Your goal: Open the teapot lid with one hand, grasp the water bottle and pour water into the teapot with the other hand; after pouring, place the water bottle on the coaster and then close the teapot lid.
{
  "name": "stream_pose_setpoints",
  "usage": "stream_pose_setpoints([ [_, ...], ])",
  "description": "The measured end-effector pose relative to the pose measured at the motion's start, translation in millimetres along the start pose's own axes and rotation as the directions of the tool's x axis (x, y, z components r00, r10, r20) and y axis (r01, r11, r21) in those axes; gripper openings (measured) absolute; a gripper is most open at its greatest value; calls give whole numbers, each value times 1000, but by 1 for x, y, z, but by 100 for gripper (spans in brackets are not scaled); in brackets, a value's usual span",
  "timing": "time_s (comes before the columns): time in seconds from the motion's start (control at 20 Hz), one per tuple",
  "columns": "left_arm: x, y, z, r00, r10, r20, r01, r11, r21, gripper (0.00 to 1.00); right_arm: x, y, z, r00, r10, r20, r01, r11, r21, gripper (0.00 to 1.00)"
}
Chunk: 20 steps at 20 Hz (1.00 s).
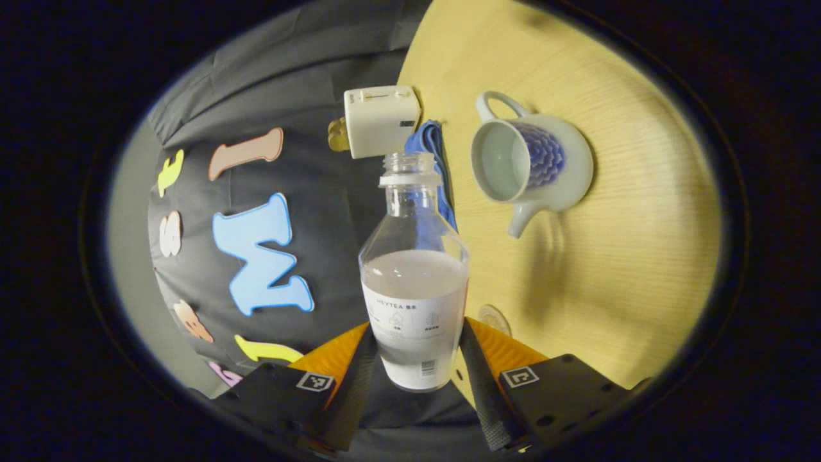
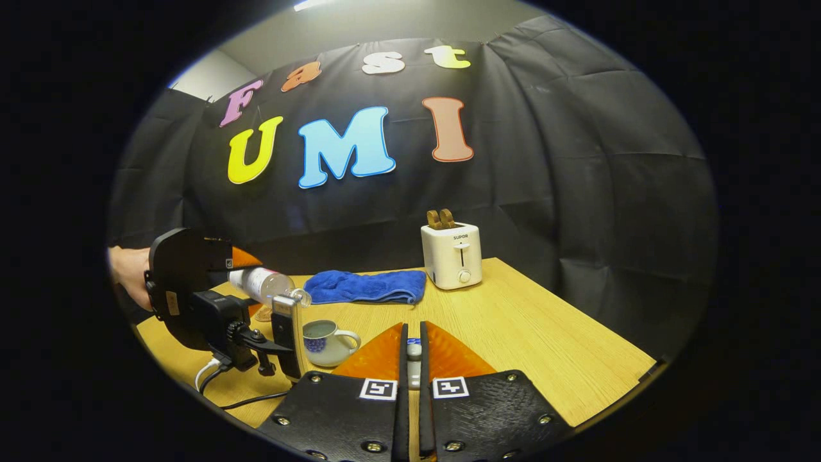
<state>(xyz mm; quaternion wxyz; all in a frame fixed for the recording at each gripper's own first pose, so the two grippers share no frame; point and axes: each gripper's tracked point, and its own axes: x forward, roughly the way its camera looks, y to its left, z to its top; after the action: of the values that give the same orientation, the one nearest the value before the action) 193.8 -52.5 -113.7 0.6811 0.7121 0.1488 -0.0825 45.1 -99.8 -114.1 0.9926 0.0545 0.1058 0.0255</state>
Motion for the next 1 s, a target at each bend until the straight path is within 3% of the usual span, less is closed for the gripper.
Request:
stream_pose_setpoints([
  [0.2,-4,-19,3,998,-58,25,61,984,-166,88,0,3,2,1000,3,-1,-3,1000,4,6],
  [0.45,-8,-17,-18,998,-52,34,62,896,-439,87,-2,-3,8,1000,-19,7,19,1000,1,6],
  [0.6,-17,-19,-32,996,-70,52,87,778,-623,87,-2,-1,8,999,-32,5,32,999,-3,6],
  [0.75,-27,-14,-44,997,-50,62,79,663,-745,87,0,8,6,1000,-23,-1,23,1000,-10,6],
  [1.0,-35,-11,-59,993,-41,109,116,423,-899,87,1,29,15,1000,3,10,-3,999,-44,6],
])
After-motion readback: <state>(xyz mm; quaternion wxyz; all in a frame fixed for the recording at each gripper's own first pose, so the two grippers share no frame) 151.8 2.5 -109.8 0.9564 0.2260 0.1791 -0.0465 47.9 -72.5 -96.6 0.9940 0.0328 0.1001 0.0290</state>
